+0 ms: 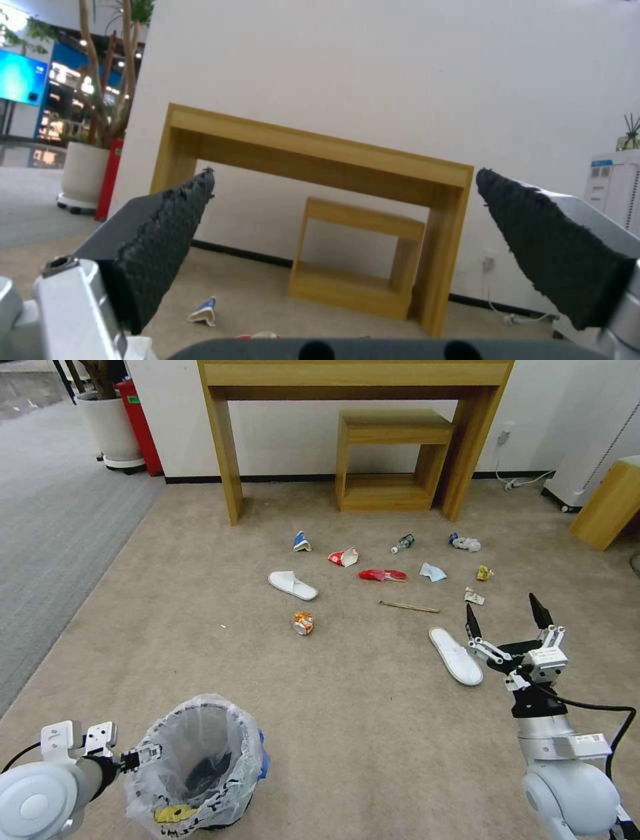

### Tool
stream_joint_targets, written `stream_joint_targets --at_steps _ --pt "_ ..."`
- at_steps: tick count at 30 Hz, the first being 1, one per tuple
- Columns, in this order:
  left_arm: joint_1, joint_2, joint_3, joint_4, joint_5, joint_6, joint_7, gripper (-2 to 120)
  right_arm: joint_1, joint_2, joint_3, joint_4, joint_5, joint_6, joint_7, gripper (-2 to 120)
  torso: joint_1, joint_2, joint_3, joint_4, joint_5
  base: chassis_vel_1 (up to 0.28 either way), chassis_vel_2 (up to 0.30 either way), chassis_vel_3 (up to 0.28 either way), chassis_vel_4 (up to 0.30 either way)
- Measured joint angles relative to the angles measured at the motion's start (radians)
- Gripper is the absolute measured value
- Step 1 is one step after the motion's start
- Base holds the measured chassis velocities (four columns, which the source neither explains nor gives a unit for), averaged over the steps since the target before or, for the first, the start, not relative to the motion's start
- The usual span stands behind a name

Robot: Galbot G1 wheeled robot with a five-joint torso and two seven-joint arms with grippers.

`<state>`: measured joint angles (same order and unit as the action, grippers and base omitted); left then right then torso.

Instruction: Pick up the trash bin and place the garbage on the floor into it.

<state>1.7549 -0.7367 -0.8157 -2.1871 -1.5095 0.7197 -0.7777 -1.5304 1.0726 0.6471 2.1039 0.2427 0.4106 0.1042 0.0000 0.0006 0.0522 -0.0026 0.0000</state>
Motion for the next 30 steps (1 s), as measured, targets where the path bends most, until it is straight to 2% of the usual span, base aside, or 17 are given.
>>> stream_joint_targets --at_steps 9,12,21,30 --pt "-0.005 -0.043 0.029 0.040 0.051 -0.003 0.036 98 0.000 -0.009 0.003 0.005 0.002 0.000 0.000 100 0.000 0.000 0.000 0.0001 0.0000 0.000 0.000 0.000 0.000" --pt "-0.011 -0.064 0.045 0.062 0.088 -0.012 0.068 98 -0.002 -0.008 0.004 0.005 0.002 0.001 0.000 100 0.000 0.000 0.000 0.0002 -0.0001 0.000 0.000 0.000 0.000" --pt "-0.027 -0.075 0.071 0.082 0.117 -0.020 0.100 98 -0.009 -0.007 0.005 0.002 0.002 0.007 0.000 100 0.000 0.000 0.000 0.0000 0.0000 0.000 0.000 0.000 0.000" --pt "-0.004 -0.061 0.069 0.084 0.134 -0.022 0.108 85 -0.011 -0.005 0.010 0.005 0.007 0.009 0.001 100 0.000 0.000 0.000 0.0001 0.0000 0.000 0.000 0.000 0.000"
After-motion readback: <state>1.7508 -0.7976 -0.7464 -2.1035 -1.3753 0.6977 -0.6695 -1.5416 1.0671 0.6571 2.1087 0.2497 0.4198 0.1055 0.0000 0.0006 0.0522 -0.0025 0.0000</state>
